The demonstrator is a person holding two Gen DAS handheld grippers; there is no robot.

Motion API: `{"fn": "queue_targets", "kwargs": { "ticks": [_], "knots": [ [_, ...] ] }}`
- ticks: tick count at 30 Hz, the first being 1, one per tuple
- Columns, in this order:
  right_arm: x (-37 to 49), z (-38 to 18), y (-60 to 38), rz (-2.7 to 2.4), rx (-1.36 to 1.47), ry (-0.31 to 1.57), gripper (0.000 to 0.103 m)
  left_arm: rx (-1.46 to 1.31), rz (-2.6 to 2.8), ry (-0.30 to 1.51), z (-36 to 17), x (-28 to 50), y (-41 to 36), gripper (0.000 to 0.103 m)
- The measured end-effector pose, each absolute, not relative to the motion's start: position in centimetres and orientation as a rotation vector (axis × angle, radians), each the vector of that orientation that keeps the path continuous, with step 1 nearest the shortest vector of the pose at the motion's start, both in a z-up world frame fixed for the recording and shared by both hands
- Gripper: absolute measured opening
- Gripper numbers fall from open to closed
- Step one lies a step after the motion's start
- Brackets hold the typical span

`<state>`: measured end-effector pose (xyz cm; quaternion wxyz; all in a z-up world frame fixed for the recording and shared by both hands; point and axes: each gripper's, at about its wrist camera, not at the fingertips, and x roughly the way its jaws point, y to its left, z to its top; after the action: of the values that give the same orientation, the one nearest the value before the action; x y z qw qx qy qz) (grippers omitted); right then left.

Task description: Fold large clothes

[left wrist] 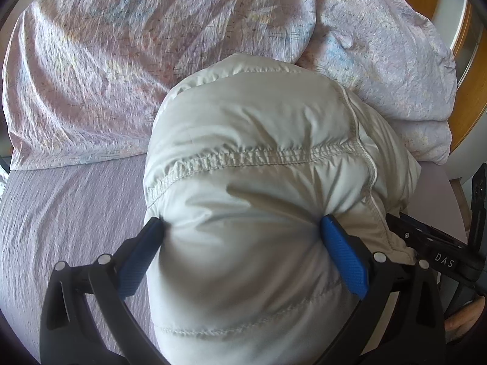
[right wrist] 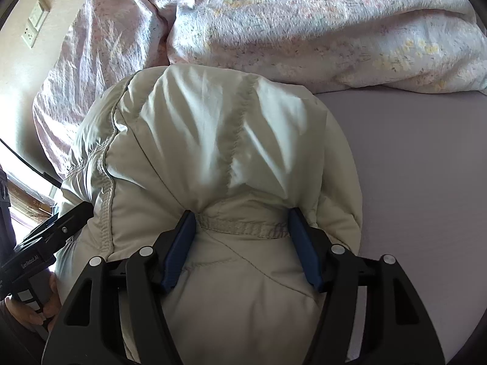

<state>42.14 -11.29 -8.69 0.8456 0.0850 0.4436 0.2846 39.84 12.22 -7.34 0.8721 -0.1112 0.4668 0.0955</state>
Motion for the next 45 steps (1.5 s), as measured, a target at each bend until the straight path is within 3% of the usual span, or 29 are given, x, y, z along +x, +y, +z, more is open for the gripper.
{"fn": "queue_targets", "kwargs": {
  "ticks": [13, 27, 29, 31, 33, 36, 45],
  "knots": [
    [41.4, -7.5, -9.8, 0.513, 0.111, 0.955, 0.066, -0.229, 0.241, 0.981, -6.9, 40.2, 11.7, 0.101],
    [36.8, -3.4, -11.2, 0.447, 0.054, 0.912, 0.068, -0.268, 0.279, 0.938, -2.1, 34.4, 11.4, 0.101],
    [35.9, -2.8, -11.3, 0.439, 0.025, 0.894, 0.072, -0.269, 0.283, 0.935, -1.6, 33.2, 11.2, 0.101],
    [34.8, -2.3, -11.5, 0.440, 0.008, 0.876, 0.083, -0.278, 0.285, 0.934, -1.3, 32.2, 11.0, 0.101],
    [33.7, -1.9, -11.8, 0.455, 0.002, 0.868, 0.086, -0.291, 0.287, 0.931, -0.8, 30.9, 10.9, 0.101],
    [31.6, -1.6, -12.3, 0.456, 0.000, 0.888, 0.100, -0.291, 0.285, 0.924, -0.1, 29.4, 10.4, 0.101],
    [27.1, -2.3, -13.7, 0.485, -0.040, 0.963, 0.102, -0.219, 0.252, 0.894, 1.3, 23.5, 8.4, 0.101]
  ]
}}
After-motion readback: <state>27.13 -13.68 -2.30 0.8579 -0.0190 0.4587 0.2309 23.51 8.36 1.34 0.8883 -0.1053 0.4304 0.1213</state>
